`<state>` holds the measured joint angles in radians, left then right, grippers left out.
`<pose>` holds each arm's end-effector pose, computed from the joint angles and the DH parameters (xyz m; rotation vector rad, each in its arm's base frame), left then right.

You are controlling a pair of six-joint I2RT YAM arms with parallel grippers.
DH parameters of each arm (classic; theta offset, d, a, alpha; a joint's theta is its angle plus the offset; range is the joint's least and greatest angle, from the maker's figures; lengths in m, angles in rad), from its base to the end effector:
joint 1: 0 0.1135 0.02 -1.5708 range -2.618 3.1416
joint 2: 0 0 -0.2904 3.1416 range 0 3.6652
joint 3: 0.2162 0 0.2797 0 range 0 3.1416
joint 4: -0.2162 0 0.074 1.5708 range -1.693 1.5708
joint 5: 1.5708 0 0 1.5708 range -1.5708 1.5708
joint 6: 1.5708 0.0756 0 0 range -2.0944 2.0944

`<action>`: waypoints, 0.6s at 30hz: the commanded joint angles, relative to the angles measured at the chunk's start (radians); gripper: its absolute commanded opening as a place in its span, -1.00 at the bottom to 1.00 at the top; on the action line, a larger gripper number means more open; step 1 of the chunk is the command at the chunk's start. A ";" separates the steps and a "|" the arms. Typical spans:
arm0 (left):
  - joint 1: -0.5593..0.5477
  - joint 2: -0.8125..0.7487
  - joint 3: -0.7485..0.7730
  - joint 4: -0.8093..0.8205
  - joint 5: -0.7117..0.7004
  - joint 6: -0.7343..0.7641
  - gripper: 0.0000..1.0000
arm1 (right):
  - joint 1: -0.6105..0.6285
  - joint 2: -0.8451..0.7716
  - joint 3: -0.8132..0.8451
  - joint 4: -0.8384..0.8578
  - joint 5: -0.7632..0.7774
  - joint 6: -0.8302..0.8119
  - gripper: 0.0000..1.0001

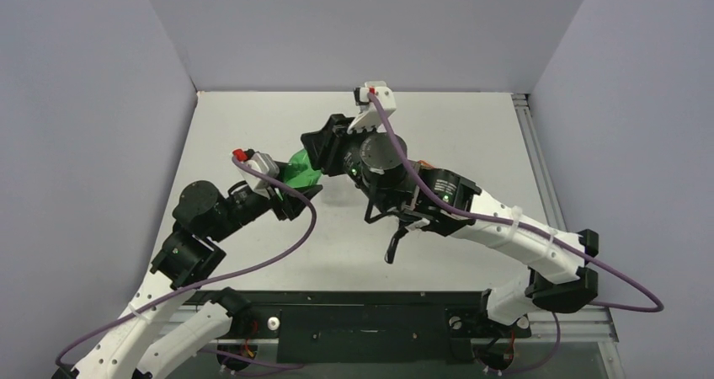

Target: Unscrew the bottle caps

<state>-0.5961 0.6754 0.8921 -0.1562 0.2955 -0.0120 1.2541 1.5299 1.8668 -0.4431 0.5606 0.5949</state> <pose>0.1476 -0.1267 0.4212 0.6748 1.4009 -0.7066 0.1576 0.3518 0.5360 -0.1332 1.7413 0.9204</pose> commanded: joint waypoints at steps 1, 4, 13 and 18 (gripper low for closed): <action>-0.002 -0.002 0.067 0.101 0.108 -0.103 -1.00 | -0.011 -0.152 -0.166 0.134 -0.205 -0.091 -1.00; -0.001 0.007 0.090 0.107 0.223 -0.189 -1.00 | -0.041 -0.253 -0.280 0.240 -0.385 -0.106 -1.00; 0.019 0.051 0.129 0.183 0.530 -0.438 -1.00 | -0.104 -0.427 -0.487 0.384 -0.707 -0.106 -1.00; 0.024 0.078 0.151 0.240 0.689 -0.579 -1.00 | -0.126 -0.493 -0.524 0.433 -0.863 -0.128 -1.00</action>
<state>-0.5938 0.7429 0.9737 -0.0643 0.8650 -0.4160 1.1412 1.0954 1.3636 -0.0662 -0.0937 0.5056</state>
